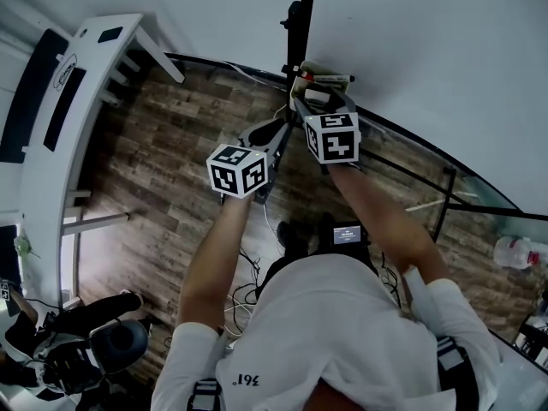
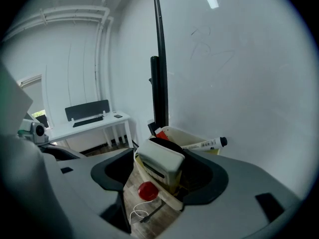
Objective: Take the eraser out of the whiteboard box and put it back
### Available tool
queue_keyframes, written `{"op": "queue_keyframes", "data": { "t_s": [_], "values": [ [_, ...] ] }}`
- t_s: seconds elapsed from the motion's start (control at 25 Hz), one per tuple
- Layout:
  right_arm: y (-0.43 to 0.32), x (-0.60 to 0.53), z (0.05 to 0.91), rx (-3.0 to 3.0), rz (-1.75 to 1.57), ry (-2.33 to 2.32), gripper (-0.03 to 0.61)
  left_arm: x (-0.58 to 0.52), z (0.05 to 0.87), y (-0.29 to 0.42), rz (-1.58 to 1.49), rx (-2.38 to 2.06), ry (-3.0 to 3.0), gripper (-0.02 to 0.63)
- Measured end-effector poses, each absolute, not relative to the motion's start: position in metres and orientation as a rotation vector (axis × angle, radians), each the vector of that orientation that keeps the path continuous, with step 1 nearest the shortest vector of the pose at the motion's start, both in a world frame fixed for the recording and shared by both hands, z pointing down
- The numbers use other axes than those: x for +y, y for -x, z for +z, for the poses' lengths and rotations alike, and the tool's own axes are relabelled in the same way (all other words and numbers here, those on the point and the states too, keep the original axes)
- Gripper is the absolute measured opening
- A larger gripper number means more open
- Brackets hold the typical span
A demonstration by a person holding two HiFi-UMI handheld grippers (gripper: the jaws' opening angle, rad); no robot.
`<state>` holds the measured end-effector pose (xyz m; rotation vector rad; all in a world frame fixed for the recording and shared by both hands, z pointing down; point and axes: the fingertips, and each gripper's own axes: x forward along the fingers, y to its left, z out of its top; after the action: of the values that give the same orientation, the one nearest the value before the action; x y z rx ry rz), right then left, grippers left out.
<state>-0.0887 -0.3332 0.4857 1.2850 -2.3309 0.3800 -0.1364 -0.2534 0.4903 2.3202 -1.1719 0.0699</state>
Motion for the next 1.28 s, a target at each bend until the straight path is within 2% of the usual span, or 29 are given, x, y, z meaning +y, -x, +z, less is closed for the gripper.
{"op": "queue_keyframes", "data": {
  "t_s": [1.28],
  "values": [
    [0.079,-0.333,0.476,-2.275,0.155,-1.385,0.278,-0.242,0.482,0.148,0.02,-1.15,-2.325,0.035]
  ]
}}
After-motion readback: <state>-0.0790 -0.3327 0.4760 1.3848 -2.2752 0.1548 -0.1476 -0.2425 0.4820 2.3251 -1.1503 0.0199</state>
